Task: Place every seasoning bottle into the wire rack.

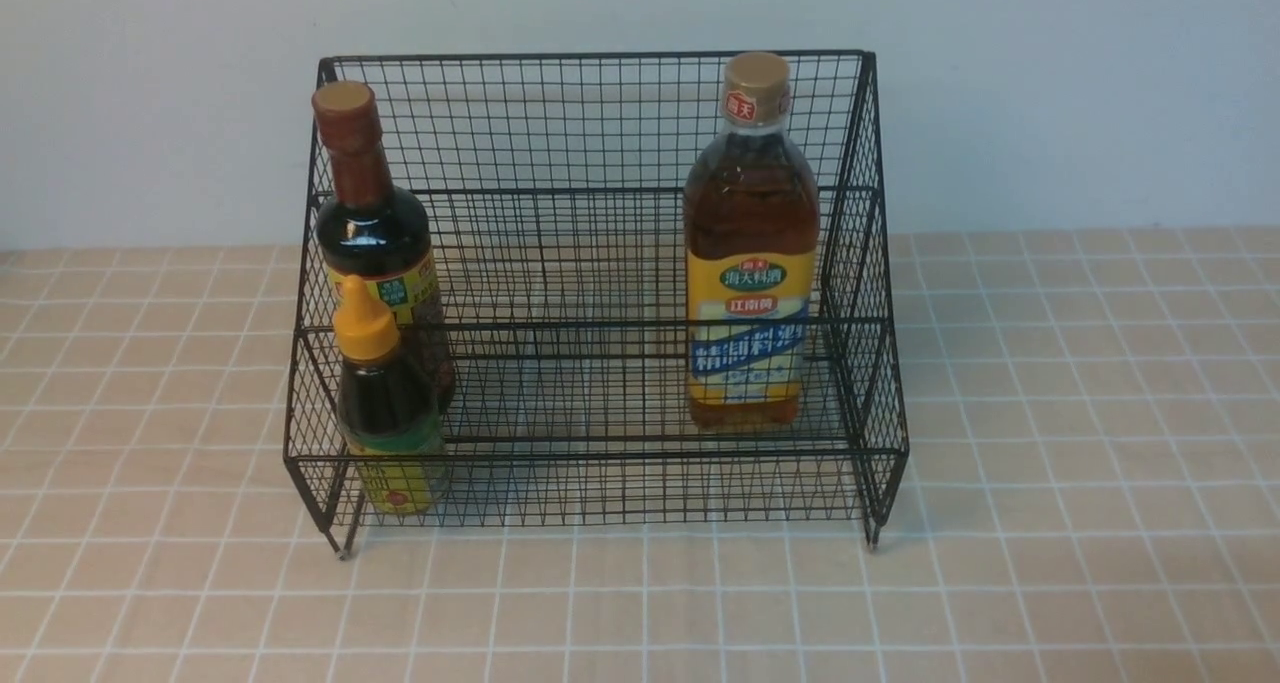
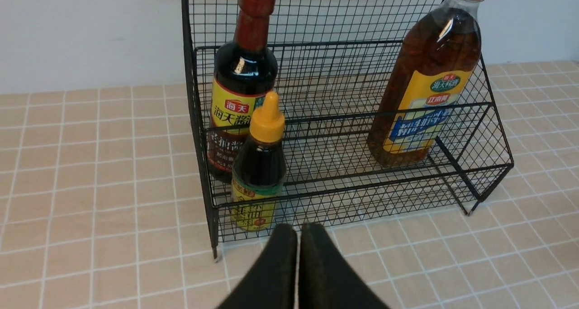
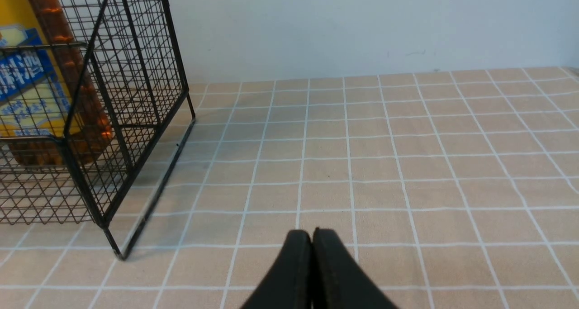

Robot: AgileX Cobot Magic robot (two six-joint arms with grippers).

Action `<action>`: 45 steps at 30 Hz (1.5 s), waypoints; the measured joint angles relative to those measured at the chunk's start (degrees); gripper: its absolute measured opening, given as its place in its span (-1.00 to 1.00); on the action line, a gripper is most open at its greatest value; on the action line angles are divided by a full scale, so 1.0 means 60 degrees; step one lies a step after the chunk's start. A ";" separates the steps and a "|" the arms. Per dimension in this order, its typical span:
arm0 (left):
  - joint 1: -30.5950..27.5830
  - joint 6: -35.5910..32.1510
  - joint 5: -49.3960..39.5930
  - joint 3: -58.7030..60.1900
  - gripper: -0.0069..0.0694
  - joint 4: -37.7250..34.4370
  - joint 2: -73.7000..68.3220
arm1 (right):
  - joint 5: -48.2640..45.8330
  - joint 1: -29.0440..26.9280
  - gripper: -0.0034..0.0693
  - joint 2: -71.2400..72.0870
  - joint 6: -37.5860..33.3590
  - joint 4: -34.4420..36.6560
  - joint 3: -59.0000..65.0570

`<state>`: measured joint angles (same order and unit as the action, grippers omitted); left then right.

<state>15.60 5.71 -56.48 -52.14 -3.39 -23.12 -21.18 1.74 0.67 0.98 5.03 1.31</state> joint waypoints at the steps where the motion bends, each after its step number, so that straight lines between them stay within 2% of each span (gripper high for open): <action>1: 0.0000 -0.0152 0.0038 0.0006 -0.84 0.0000 0.0000 | 0.0000 0.0000 -0.95 0.0000 0.0000 0.0000 0.0000; 5: -0.0071 -0.0794 0.0804 0.0516 -0.84 0.0000 0.0304 | 0.0000 0.0000 -0.95 0.0000 0.0000 0.0000 0.0000; 8: -0.0515 -0.1328 0.1956 0.1557 -0.84 -0.0051 0.1020 | 0.0000 0.0000 -0.95 0.0000 0.0000 0.0000 0.0000; 11: -0.1287 -0.1576 0.3467 0.3539 -0.84 -0.0061 0.2288 | 0.0000 0.0000 -0.95 0.0000 0.0000 0.0000 0.0000; 14: -0.1644 -0.1604 0.4521 0.4989 -0.84 -0.0052 0.3086 | 0.0000 0.0000 -0.95 0.0000 0.0000 0.0000 0.0000; 18: -0.1779 -0.1604 0.5467 0.7090 -0.84 -0.0035 0.3902 | 0.0000 0.0000 -0.95 0.0000 0.0000 0.0000 0.0000; 23: -0.1788 -0.1604 0.5673 0.8825 -0.84 -0.0031 0.3966 | 0.0000 0.0000 -0.95 0.0000 0.0000 -0.0003 0.0000; 45: -0.1791 -0.1616 0.5726 0.8916 -0.84 0.0007 0.3966 | -0.0009 0.0000 -0.95 0.0000 0.0000 -0.0041 0.0000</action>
<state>4.86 -3.99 -22.13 1.36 -3.35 0.67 -21.23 1.74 0.67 0.98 4.78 1.31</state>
